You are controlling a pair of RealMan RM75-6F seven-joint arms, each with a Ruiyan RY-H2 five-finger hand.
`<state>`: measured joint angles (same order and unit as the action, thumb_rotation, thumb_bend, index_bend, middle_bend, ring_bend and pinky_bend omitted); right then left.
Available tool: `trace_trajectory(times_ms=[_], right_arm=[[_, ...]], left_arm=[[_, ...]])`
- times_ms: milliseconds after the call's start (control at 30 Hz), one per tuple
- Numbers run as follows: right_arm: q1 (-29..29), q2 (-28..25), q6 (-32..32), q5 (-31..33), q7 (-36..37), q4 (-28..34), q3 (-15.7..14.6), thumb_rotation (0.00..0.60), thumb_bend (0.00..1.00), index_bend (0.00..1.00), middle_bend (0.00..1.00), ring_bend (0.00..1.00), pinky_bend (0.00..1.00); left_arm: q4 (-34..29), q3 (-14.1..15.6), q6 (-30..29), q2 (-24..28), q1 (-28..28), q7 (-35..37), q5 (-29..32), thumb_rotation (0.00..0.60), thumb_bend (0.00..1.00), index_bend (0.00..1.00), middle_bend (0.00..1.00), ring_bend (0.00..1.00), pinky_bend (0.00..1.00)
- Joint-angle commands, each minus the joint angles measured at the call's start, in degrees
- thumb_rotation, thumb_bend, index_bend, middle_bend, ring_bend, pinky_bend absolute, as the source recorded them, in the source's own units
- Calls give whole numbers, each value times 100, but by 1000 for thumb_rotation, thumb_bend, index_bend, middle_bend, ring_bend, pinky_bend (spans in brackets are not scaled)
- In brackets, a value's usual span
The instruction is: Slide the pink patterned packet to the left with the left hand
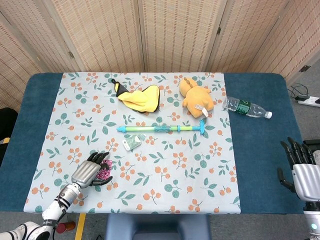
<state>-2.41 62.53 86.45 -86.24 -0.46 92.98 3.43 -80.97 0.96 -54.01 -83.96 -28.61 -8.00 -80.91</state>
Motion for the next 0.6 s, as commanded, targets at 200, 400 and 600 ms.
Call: trace_trajectory(times_ms=[200, 400, 600], right_arm=[[-12, -9, -35, 48, 6, 0, 20, 575, 521, 0, 0, 0, 0], [-1, -1, -15, 43, 13, -3, 19, 575, 521, 0, 0, 0, 0], [-1, 15, -13, 26, 19, -13, 13, 576, 521, 0, 0, 0, 0]], left_arm=[[49, 4, 40, 250, 112, -69, 366, 50, 287, 383, 0, 0, 0], [0, -57, -122, 538, 264, -12, 604, 49, 287, 384, 0, 0, 0], [-198, -104, -259, 618, 305, 89, 560, 50, 287, 384, 0, 0, 0]])
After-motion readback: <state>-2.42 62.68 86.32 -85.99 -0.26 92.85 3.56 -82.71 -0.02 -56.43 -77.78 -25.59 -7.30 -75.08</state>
